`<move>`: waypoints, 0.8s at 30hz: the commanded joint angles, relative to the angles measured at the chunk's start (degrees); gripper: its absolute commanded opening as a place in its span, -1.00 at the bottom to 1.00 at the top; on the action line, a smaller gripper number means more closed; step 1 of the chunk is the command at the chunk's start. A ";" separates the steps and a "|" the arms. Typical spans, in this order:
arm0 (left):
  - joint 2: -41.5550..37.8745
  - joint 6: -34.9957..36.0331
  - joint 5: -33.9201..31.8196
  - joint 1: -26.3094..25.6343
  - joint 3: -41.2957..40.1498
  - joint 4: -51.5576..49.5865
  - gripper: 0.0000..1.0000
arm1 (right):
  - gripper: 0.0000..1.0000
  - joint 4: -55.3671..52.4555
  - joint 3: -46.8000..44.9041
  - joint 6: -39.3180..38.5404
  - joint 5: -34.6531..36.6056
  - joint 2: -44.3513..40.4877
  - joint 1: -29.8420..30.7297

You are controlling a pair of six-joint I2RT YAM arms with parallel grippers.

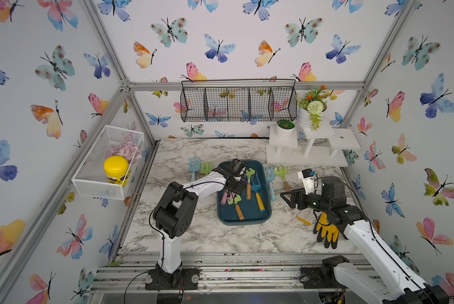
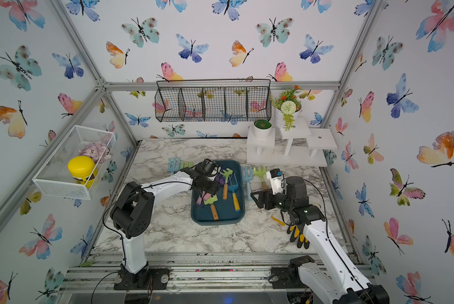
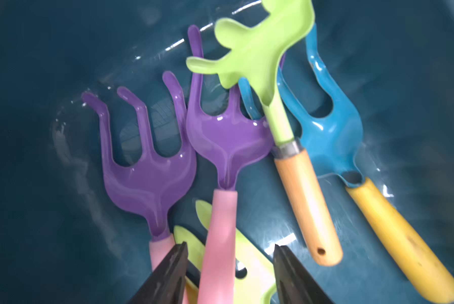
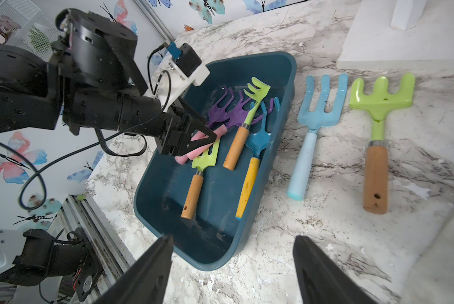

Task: Take the hand rake out of the storage box
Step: Pick up the rake from the storage box.

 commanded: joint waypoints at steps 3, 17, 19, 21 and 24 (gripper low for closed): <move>4.07 1.96 -1.22 0.49 3.23 -4.21 0.16 | 0.55 0.09 -0.74 0.47 -1.77 -0.74 0.31; 11.01 3.00 -0.02 0.76 8.02 -7.59 0.16 | 0.53 0.08 -0.57 0.33 -1.53 0.28 0.31; 11.22 3.03 -0.17 0.76 8.14 -7.70 0.15 | 0.53 0.07 -0.56 0.33 -1.47 0.37 0.31; 11.21 3.01 -0.41 0.72 7.97 -7.66 0.13 | 0.53 0.08 -0.57 0.37 -1.38 0.45 0.31; 11.15 3.01 -0.10 0.76 7.72 -7.73 0.03 | 0.52 0.12 -0.57 0.28 -1.29 0.59 0.31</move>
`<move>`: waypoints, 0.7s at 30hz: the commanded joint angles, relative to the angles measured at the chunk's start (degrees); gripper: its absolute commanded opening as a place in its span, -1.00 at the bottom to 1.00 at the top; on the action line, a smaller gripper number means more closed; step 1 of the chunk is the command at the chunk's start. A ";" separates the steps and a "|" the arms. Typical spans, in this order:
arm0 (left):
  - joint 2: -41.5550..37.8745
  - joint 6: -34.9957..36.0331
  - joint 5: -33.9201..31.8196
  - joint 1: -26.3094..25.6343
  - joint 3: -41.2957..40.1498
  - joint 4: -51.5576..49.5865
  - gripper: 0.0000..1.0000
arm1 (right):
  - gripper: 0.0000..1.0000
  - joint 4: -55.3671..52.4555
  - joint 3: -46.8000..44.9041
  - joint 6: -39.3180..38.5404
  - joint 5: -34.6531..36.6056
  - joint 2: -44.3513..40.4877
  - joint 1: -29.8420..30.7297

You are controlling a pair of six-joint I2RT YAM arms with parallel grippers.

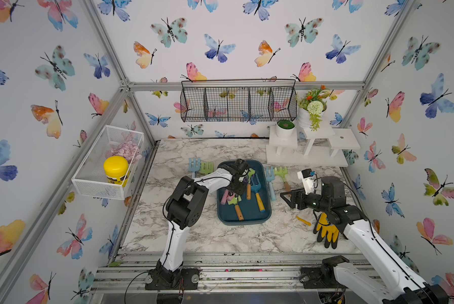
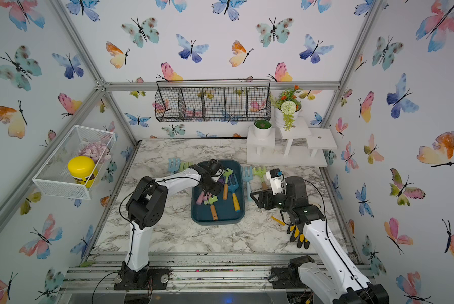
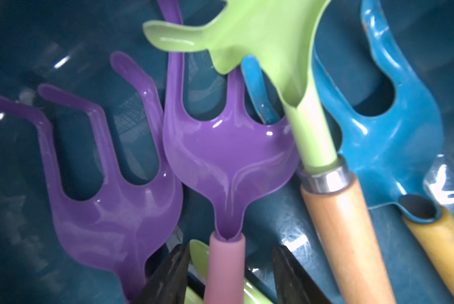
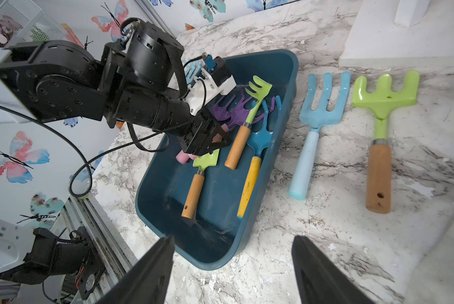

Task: Take the hand rake out of the storage box
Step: Pick up the rake from the storage box.

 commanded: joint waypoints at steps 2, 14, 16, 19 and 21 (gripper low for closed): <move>1.65 0.64 0.21 0.26 -0.62 -2.37 -0.11 | 0.52 0.17 -0.58 0.03 -0.96 0.23 0.29; -3.22 -0.45 -1.07 0.26 -2.95 -2.16 -0.36 | 0.52 0.23 -0.66 0.07 -1.05 0.23 0.29; -5.09 -0.79 -1.20 0.23 -3.29 -2.35 -0.38 | 0.52 0.25 -0.66 0.02 -1.05 0.23 0.29; -8.55 -1.14 -1.47 0.26 -4.30 -2.35 -0.45 | 0.51 0.27 -0.66 0.02 -1.11 0.15 0.29; -10.69 -1.29 -1.94 0.26 -5.03 -2.43 -0.49 | 0.51 0.34 -0.66 0.04 -1.14 0.19 0.29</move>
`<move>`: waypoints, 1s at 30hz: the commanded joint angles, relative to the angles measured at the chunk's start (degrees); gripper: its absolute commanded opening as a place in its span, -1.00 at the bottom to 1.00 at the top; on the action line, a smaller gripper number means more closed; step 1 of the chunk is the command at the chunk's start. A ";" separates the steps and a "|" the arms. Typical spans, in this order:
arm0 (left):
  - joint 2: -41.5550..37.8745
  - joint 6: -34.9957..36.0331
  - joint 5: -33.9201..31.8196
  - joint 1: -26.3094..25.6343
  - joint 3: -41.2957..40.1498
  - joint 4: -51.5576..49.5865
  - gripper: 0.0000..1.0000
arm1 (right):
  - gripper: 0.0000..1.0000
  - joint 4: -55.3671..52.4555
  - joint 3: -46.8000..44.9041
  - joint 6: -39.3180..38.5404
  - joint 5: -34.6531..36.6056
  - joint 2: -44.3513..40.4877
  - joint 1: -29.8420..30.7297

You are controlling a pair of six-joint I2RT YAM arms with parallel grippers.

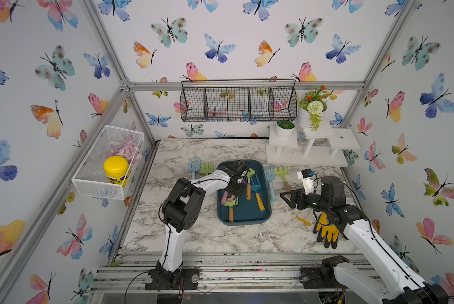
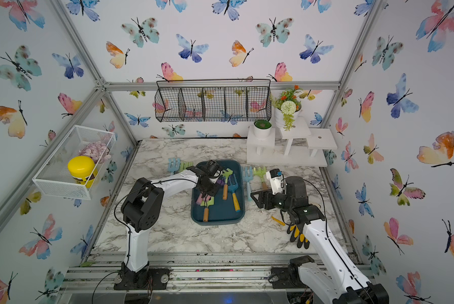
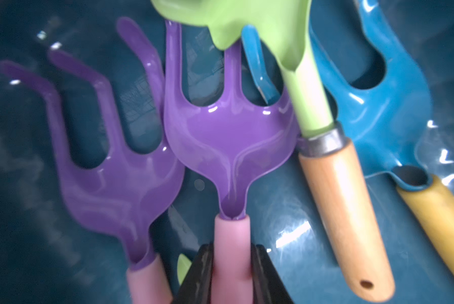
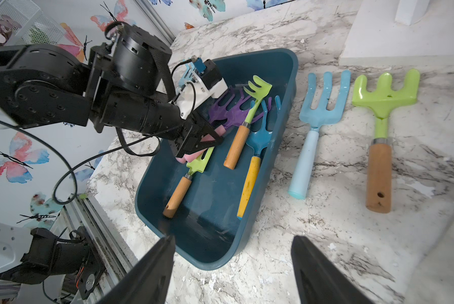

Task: Take the hand rake out of the storage box
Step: Pick up the rake from the storage box.

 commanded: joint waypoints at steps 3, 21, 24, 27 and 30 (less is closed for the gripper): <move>-8.80 -1.08 -2.21 0.26 -1.82 -2.03 -0.58 | 0.52 0.36 -0.66 0.04 -1.20 0.15 0.29; -27.05 -4.72 -10.29 0.34 -11.94 0.42 -0.69 | 0.51 0.27 -0.61 -0.02 -1.91 -0.28 0.29; -31.50 -6.25 -11.76 0.34 -15.25 1.18 -0.69 | 0.51 0.40 -0.73 0.07 -2.00 -0.64 0.29; -36.62 -7.61 -14.57 0.67 -19.20 1.64 -0.69 | 0.51 0.66 -0.83 0.09 -2.34 -0.69 0.29; -41.96 -8.70 -16.26 1.71 -23.73 2.45 -0.69 | 0.51 0.76 -0.83 -0.04 -2.87 -0.47 0.29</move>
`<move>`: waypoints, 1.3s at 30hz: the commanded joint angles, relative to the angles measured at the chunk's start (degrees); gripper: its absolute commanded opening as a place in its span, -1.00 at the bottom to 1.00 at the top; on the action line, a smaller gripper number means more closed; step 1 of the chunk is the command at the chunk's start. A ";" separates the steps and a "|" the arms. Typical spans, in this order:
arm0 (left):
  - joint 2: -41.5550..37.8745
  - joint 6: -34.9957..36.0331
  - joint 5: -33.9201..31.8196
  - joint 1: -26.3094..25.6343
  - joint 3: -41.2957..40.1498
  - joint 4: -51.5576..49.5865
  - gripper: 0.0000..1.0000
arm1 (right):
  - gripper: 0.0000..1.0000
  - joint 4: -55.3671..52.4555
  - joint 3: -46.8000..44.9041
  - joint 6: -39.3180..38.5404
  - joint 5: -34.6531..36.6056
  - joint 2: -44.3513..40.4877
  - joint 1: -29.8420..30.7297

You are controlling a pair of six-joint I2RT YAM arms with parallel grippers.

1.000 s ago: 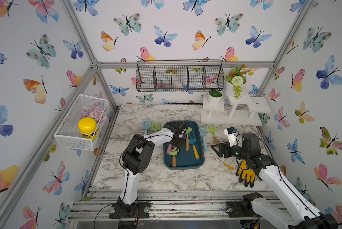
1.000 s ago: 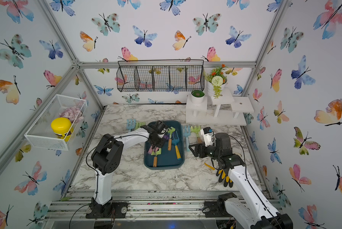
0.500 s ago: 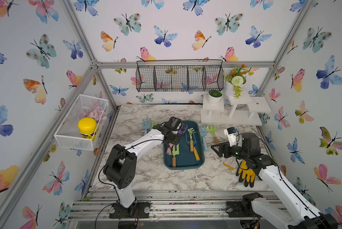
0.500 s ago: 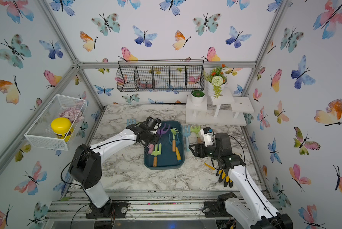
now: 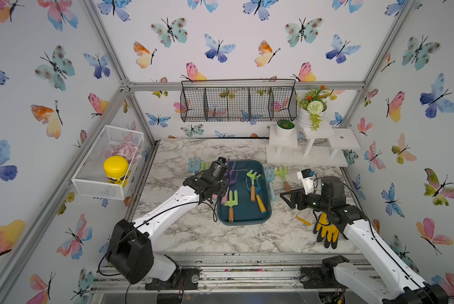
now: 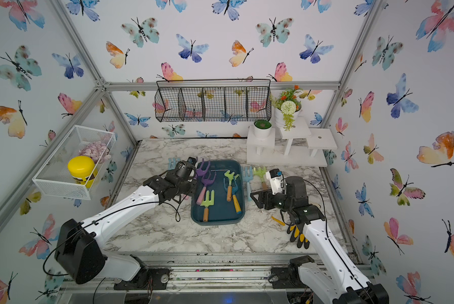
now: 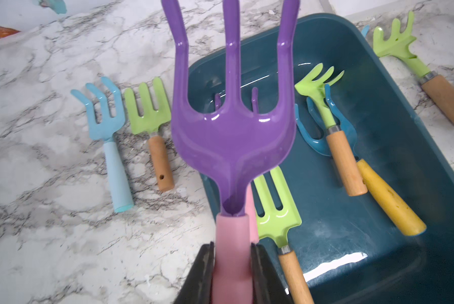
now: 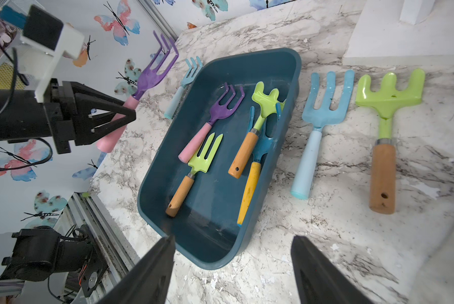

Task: Take the hand rake out of the storage box
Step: Pick up the rake from the storage box, then place the rake at the center of the board.

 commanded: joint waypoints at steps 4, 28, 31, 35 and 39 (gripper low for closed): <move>-10.49 -3.97 -6.58 2.78 -10.14 3.42 -0.72 | 0.51 0.97 -1.03 -0.05 -2.69 -0.84 0.29; -3.89 -14.87 -0.90 4.71 -25.36 13.77 -0.73 | 0.51 1.66 -1.51 0.09 -3.99 -1.39 0.29; -3.21 -15.49 -0.22 4.73 -25.24 13.31 -0.72 | 0.52 1.73 -1.60 0.13 -3.98 -1.39 0.29; -1.69 -15.80 0.75 4.72 -24.37 12.72 -0.71 | 0.51 1.82 -1.60 0.13 -3.89 -1.13 0.29; 0.72 -15.43 1.81 4.73 -23.01 11.89 -0.71 | 0.52 1.77 -1.63 0.13 -3.89 -1.13 0.29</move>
